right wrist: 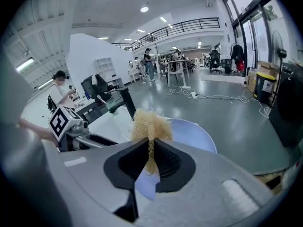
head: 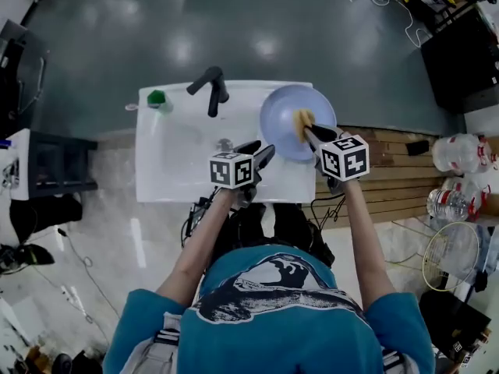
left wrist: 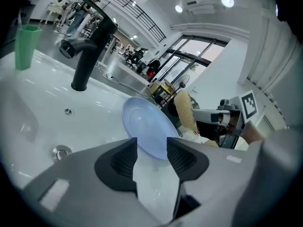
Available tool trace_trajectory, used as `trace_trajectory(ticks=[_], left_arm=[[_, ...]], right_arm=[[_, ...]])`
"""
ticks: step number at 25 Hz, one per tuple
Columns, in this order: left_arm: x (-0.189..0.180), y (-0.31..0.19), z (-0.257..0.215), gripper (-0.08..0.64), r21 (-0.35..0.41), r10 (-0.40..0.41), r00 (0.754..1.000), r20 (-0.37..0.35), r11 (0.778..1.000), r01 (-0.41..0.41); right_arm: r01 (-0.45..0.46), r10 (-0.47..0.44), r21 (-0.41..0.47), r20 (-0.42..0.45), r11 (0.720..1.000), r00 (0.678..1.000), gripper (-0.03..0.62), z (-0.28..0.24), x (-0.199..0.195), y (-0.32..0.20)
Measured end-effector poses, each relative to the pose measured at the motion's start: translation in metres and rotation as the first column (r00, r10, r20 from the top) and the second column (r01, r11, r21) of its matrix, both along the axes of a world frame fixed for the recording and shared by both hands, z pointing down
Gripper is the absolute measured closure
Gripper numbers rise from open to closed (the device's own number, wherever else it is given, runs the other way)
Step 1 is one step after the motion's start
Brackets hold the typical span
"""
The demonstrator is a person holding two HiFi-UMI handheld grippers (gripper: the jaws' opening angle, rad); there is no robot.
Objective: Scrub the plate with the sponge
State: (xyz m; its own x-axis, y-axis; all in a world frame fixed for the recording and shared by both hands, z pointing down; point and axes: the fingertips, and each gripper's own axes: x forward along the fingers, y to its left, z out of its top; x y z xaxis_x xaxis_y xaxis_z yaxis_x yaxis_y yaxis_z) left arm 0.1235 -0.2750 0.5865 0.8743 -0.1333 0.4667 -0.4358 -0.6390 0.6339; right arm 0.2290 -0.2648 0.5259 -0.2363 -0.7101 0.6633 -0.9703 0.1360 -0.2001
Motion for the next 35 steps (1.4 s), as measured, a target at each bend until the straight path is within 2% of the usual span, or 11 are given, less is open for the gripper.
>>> trace_trajectory(ticks=[7, 14, 17, 22, 27, 30, 35], left_arm=[[0.005, 0.001, 0.026, 0.369, -0.086, -0.135, 0.990, 0.049, 0.987, 0.139], [0.013, 0.000, 0.037, 0.403, -0.095, -0.222, 0.973, 0.069, 0.969, 0.228], [0.014, -0.002, 0.041, 0.473, -0.085, -0.254, 0.963, 0.090, 0.961, 0.262], [0.014, -0.004, 0.041, 0.468, -0.064, -0.272, 0.957, 0.099, 0.958, 0.279], [0.015, -0.003, 0.041, 0.469, -0.068, -0.296, 0.951, 0.092, 0.951, 0.302], [0.014, -0.003, 0.040, 0.471, -0.066, -0.311, 0.946, 0.092, 0.946, 0.318], [0.014, -0.004, 0.041, 0.471, -0.062, -0.319, 0.942, 0.100, 0.943, 0.326]], right_arm=[[0.121, -0.128, -0.101, -0.061, 0.987, 0.990, 0.558, 0.038, 0.019, -0.037], [0.238, -0.260, -0.170, -0.119, 0.956, 0.958, 0.558, 0.071, 0.026, -0.079], [0.245, -0.280, -0.194, -0.181, 0.950, 0.943, 0.558, 0.077, 0.035, -0.097], [0.259, -0.316, -0.241, -0.243, 0.935, 0.917, 0.558, 0.092, 0.043, -0.113], [0.269, -0.324, -0.222, -0.272, 0.937, 0.906, 0.557, 0.103, 0.038, -0.111], [0.327, -0.380, -0.233, -0.244, 0.916, 0.892, 0.557, 0.105, 0.021, -0.102], [0.455, -0.509, -0.260, -0.202, 0.851, 0.837, 0.557, 0.109, -0.015, -0.078]])
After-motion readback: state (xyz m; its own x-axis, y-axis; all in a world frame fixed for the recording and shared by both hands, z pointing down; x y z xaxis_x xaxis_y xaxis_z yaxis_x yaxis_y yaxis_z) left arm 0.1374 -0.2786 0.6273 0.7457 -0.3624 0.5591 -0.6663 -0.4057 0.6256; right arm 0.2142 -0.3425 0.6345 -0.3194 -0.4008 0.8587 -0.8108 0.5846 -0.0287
